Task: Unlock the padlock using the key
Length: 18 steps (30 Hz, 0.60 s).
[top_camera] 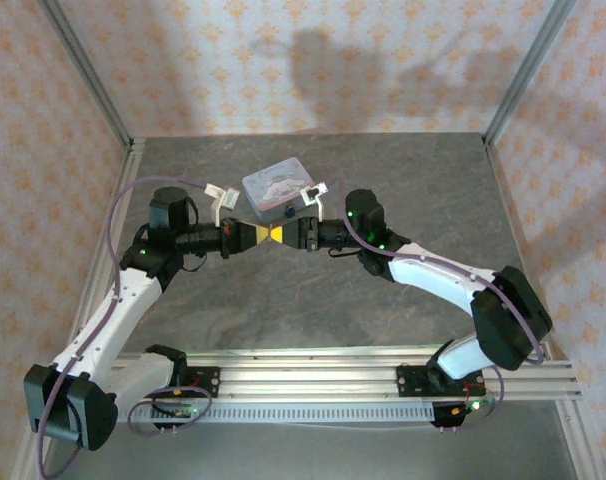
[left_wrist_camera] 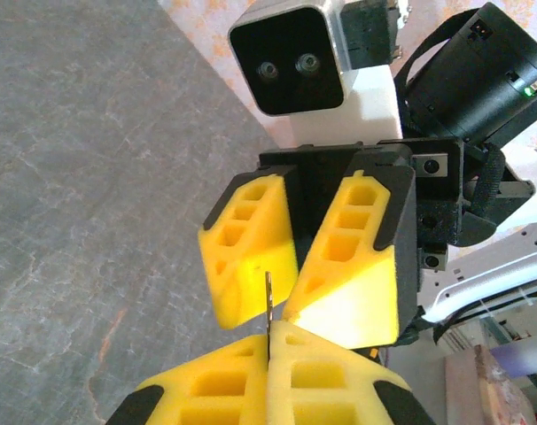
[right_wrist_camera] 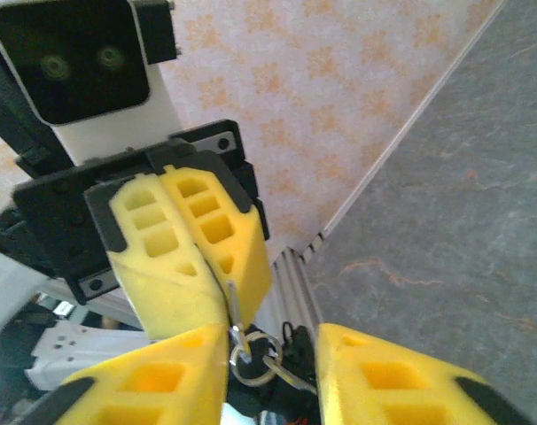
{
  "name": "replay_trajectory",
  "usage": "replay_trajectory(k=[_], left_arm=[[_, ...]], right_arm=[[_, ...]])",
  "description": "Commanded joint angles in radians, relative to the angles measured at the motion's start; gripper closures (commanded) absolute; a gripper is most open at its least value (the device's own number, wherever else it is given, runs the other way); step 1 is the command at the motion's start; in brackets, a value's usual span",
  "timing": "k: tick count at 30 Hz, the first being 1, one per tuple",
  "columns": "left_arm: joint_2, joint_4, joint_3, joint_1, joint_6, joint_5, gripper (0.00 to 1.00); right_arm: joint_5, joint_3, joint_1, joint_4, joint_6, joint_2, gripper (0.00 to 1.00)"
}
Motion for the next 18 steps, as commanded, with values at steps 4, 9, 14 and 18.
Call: replay_trajectory(k=[4, 9, 14, 18], left_arm=[[-0.006, -0.033, 0.019, -0.007, 0.044, -0.019, 1.00], [0.001, -0.118, 0.049, -0.008, 0.120, -0.026, 1.00], [0.022, -0.172, 0.078, -0.030, 0.178, -0.032, 1.00], [0.046, -0.210, 0.109, -0.079, 0.216, -0.030, 1.00]], right_arm=[[0.037, 0.026, -0.008, -0.060, -0.061, -0.039, 0.55], [0.033, 0.029, -0.055, -0.158, -0.103, -0.109, 0.52], [0.003, 0.107, -0.065, -0.364, -0.203, -0.146, 0.48], [-0.044, 0.135, -0.055, -0.391, -0.208, -0.127, 0.46]])
